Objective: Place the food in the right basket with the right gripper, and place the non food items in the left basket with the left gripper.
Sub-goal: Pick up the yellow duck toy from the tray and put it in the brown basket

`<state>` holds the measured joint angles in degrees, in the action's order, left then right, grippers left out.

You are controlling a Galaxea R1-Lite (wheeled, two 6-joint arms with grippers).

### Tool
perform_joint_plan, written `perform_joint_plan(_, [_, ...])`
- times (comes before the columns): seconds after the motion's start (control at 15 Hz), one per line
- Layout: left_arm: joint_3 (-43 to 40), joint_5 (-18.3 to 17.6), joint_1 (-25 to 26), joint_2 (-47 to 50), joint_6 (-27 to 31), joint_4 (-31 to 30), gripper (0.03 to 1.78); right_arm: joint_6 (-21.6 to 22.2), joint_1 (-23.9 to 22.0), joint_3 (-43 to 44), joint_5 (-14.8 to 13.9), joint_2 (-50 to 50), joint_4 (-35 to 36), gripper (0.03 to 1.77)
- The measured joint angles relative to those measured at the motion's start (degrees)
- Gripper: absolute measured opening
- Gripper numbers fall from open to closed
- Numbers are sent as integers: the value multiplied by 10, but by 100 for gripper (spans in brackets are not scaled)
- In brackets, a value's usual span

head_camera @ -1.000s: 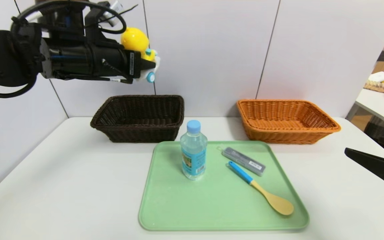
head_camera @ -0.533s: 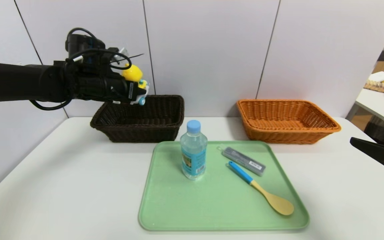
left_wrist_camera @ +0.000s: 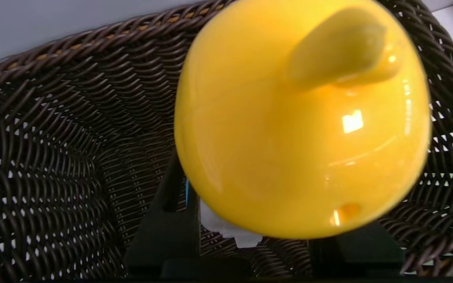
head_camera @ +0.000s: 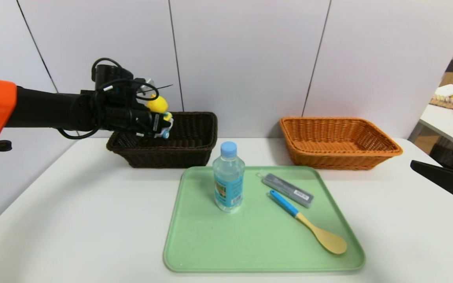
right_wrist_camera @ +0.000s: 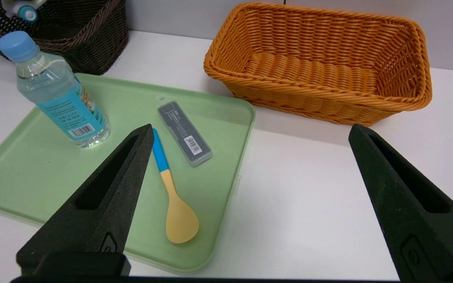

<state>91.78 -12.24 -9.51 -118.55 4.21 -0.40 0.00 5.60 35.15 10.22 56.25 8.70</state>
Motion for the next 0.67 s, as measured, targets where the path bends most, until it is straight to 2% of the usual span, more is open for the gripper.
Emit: perform_joint_plan(0.67, [-2,3,16,-35,-2,-2,71,0,0,0,0,12,2,171])
